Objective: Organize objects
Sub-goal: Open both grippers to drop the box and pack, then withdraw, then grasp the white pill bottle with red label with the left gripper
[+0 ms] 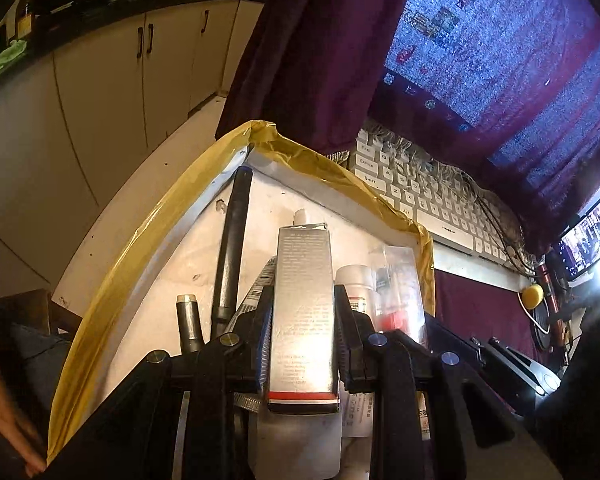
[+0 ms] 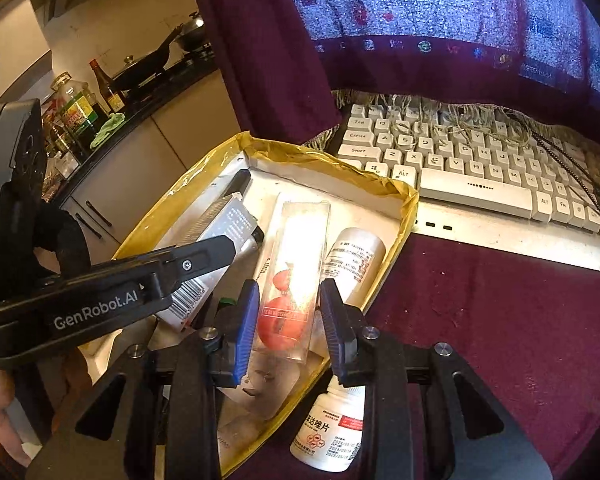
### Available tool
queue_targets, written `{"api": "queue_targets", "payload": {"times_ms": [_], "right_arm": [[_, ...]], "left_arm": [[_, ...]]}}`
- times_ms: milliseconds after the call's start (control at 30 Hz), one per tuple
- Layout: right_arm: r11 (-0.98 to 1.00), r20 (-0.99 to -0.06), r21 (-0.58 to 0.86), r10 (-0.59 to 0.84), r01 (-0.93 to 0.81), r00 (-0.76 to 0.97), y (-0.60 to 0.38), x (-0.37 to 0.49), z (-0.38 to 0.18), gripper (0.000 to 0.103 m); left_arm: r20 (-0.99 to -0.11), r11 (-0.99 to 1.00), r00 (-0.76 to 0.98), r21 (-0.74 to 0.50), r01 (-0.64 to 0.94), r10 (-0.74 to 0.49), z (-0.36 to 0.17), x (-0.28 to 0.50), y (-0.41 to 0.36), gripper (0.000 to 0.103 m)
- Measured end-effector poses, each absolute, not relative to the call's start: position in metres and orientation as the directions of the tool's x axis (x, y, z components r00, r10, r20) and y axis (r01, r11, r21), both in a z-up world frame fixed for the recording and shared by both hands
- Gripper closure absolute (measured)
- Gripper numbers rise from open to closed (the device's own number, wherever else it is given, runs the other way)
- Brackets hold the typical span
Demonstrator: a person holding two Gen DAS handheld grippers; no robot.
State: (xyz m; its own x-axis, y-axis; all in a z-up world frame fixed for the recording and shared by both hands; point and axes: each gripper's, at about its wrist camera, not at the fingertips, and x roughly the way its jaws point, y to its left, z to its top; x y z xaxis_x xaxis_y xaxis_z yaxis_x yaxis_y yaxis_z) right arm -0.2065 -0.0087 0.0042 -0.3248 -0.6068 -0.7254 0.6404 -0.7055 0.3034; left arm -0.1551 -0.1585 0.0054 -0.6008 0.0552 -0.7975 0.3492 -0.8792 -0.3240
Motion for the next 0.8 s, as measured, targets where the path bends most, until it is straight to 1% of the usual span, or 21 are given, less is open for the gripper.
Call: {"api": "queue_targets", "payload": {"times_ms": [67,100,167,200,233,267,300,467,533,600,700,800], "right_arm": [[-0.698,-0.717,0.318,-0.619,0.642,-0.319,-0.007,-0.206,0.004,0.072],[-0.694,-0.715,0.327,-0.626,0.641,-0.313,-0.006,-0.207,0.004,0.072],[-0.688,-0.709,0.350,-0.638,0.636,-0.301,-0.003,-0.208,0.003,0.070],[-0.674,-0.697,0.375,-0.658,0.636,-0.286,0.001,-0.209,0.004,0.065],[-0.658,-0.680,0.399,-0.679,0.638,-0.275,0.005,-0.208,0.006,0.053],[-0.651,-0.667,0.414,-0.693,0.637,-0.274,0.009,-0.208,0.009,0.046],[-0.651,-0.653,0.424,-0.702,0.630,-0.285,0.017,-0.207,0.013,0.039],[-0.658,-0.629,0.441,-0.712,0.610,-0.314,0.058,-0.190,0.023,0.039],[-0.652,-0.636,0.430,-0.710,0.625,-0.303,0.068,-0.183,0.018,0.039],[-0.657,-0.665,0.405,-0.689,0.636,-0.288,0.074,-0.176,0.006,0.039],[-0.669,-0.705,0.368,-0.654,0.646,-0.276,0.072,-0.169,-0.010,0.049],[-0.656,-0.707,0.388,-0.663,0.648,-0.248,0.067,-0.169,-0.017,0.053]], "left_arm": [[-0.791,-0.875,-0.609,-0.329,0.356,0.050,0.005,-0.152,-0.160,0.080],[-0.790,-0.879,-0.612,-0.320,0.354,0.041,0.005,-0.152,-0.160,0.077],[-0.785,-0.879,-0.618,-0.320,0.353,0.037,0.006,-0.150,-0.159,0.065],[-0.773,-0.877,-0.634,-0.323,0.356,0.028,0.009,-0.147,-0.159,0.054],[-0.757,-0.877,-0.653,-0.324,0.354,0.016,0.013,-0.144,-0.158,0.044],[-0.743,-0.879,-0.669,-0.323,0.352,0.006,0.016,-0.141,-0.157,0.041],[-0.732,-0.881,-0.682,-0.319,0.348,-0.004,0.021,-0.137,-0.155,0.039],[-0.697,-0.899,-0.718,-0.311,0.309,-0.005,0.031,-0.115,-0.135,0.039],[-0.683,-0.904,-0.731,-0.322,0.281,0.016,0.032,-0.105,-0.125,0.039],[-0.677,-0.907,-0.735,-0.331,0.262,0.035,0.031,-0.097,-0.116,0.039],[-0.685,-0.912,-0.728,-0.322,0.254,0.039,0.029,-0.094,-0.105,0.039],[-0.694,-0.912,-0.719,-0.321,0.254,0.044,0.027,-0.098,-0.101,0.039]]}}
